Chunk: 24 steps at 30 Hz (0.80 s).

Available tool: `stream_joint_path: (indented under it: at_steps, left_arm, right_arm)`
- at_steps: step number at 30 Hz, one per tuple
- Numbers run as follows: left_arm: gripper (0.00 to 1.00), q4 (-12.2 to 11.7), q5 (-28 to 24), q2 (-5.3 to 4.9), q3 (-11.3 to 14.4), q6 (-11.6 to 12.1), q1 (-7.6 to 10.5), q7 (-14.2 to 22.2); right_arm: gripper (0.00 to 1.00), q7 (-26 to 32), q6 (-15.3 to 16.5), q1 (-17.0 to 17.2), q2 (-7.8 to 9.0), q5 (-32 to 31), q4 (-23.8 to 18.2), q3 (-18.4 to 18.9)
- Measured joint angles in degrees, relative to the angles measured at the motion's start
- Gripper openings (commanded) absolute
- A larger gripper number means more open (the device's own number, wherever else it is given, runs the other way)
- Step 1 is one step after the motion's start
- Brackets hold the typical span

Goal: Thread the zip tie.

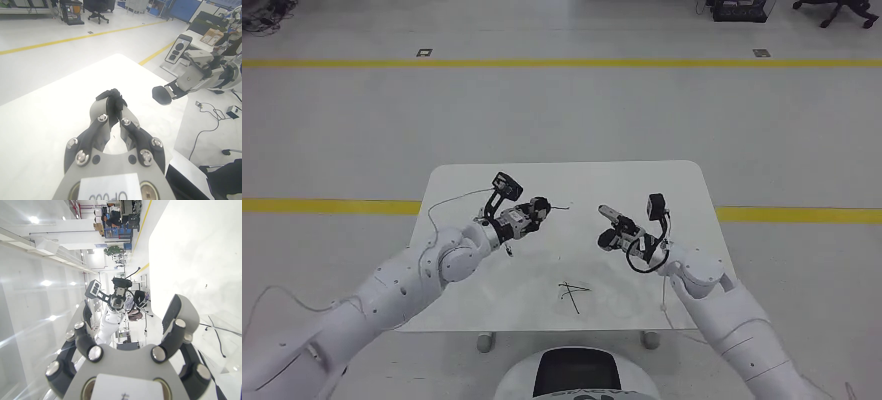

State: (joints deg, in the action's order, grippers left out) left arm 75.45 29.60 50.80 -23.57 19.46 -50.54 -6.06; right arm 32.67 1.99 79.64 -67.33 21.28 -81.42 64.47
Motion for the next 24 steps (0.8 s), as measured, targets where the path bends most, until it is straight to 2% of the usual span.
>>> stream_joint_path:
  at_steps: [2, 4, 7, 11, 14, 17, 20, 24]
  left_arm:
    - [0.0, -0.4, -1.4, 0.17, -0.3, -1.5, -0.34, 1.7]
    - [0.0, -0.8, -6.0, 0.47, -0.9, -2.2, -0.68, 5.2]
    - [0.0, -1.9, -17.3, 0.98, -2.0, 0.1, -0.39, 13.8]
    - [0.0, -1.2, -33.2, 1.55, -3.7, 0.0, -0.21, 24.9]
    - [0.0, -1.1, -40.6, 1.84, -5.7, 0.0, -0.45, 31.5]
    - [0.0, -1.4, -43.8, 2.37, -7.6, 0.0, -1.2, 35.7]
    - [0.0, -2.5, -45.2, 3.09, -9.4, 0.0, -2.02, 38.5]
    - [0.0, -4.3, -45.9, 4.23, -11.2, 0.0, -2.41, 40.3]
  right_arm:
    - [1.0, 0.0, 0.0, 0.0, 0.0, 0.0, 0.0, 0.0]
    - [1.0, -0.1, 0.3, 0.0, 0.0, 0.1, 0.2, 0.2]
    - [1.0, 2.6, 2.6, -0.6, 0.19, 0.0, 1.7, 1.0]
    - [1.0, 9.1, 6.1, -2.3, 0.37, 1.9, 5.6, 1.9]
    - [1.0, 13.4, 8.1, -3.8, 0.34, 3.4, 8.7, 1.9]
    - [1.0, 16.8, 9.6, -5.4, 0.21, 4.5, 11.7, 1.5]
    - [1.0, 18.7, 10.7, -6.7, -0.01, 4.9, 14.1, 0.9]
    - [1.0, 21.2, 12.3, -7.7, -0.28, 6.0, 16.2, 0.1]
